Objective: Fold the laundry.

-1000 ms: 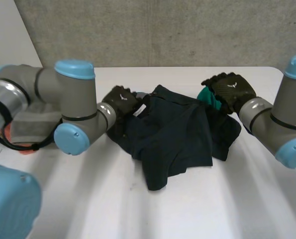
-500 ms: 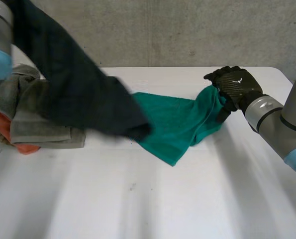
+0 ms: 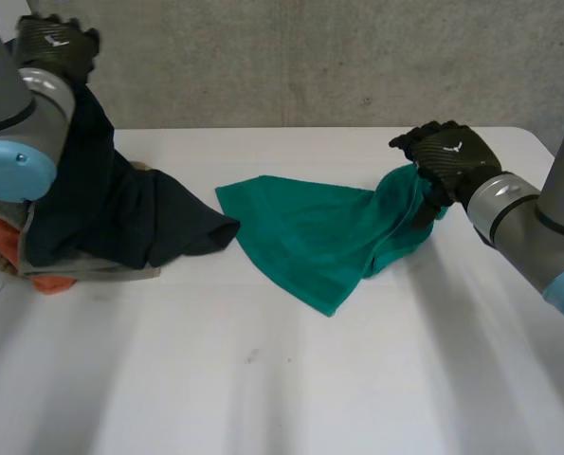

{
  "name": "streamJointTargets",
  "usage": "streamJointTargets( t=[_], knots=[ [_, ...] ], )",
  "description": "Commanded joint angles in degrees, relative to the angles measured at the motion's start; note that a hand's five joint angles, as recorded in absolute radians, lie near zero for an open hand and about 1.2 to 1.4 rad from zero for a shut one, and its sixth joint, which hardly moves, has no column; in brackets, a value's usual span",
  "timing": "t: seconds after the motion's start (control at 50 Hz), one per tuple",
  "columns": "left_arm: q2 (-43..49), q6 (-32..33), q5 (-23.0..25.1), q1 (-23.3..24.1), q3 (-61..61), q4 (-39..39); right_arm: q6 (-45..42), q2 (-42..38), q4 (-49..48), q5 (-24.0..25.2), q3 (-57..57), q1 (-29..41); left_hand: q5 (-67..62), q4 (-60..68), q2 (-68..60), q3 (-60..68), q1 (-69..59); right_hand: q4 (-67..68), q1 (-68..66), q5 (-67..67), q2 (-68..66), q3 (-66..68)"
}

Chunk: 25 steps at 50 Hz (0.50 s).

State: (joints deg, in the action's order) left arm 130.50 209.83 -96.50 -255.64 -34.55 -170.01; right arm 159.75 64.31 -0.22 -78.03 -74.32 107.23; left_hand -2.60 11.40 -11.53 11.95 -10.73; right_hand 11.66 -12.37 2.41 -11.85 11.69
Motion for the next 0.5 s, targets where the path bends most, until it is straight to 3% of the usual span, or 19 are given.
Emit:
streamJointTargets(
  t=[0.02,0.1,0.24,0.5],
  knots=[
    [-4.99,-6.53,2.72,9.62,-6.66,2.75,-3.91,-0.33,2.32,-0.02,2.60,-1.23,2.60,-1.40,1.53,-1.95,0.73,-1.66,2.37,-2.41,1.85,-1.69],
    [-3.16,-11.97,5.09,17.87,-11.14,4.07,-9.18,-1.03,2.41,-0.45,2.86,-2.02,2.60,-1.40,1.53,-1.95,0.73,-1.66,2.37,-2.41,1.85,-1.69],
    [3.96,-19.54,3.79,27.29,-11.60,4.07,-9.98,-3.13,1.27,-2.74,2.34,-2.90,2.60,-1.40,1.53,-1.95,0.73,-1.66,2.37,-2.41,1.85,-1.69],
    [12.24,-28.86,-0.97,30.11,-6.76,6.01,-8.05,-11.66,-14.01,-3.36,3.13,-4.66,2.60,-1.40,1.53,-1.95,0.73,-1.66,2.37,-2.41,1.85,-1.69]
  ],
)
